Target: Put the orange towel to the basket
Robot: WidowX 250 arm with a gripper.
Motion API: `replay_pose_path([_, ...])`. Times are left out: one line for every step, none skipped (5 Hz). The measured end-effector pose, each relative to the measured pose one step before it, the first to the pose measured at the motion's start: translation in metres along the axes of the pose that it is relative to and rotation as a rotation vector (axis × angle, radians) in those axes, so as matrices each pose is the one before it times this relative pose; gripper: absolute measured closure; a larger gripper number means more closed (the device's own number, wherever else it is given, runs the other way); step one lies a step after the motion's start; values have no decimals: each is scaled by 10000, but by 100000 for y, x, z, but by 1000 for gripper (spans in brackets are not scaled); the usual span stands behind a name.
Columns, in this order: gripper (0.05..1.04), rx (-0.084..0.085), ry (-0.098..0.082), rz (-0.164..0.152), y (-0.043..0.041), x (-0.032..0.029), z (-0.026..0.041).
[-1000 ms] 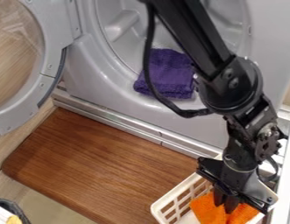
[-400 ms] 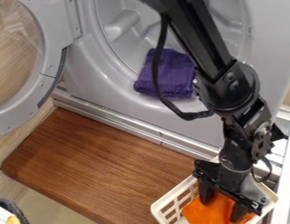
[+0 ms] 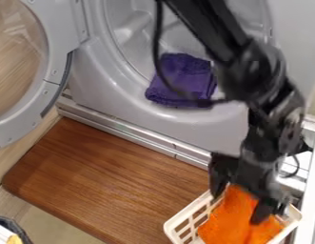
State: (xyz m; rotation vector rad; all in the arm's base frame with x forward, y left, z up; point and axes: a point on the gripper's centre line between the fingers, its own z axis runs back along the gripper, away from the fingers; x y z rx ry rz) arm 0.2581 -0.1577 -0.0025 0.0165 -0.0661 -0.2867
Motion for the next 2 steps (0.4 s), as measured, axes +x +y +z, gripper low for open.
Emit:
replay_pose_path([81,28,-563,-195,708,543,3618])
replay_pose_path([83,-33,-424,-110,630,278,2415])
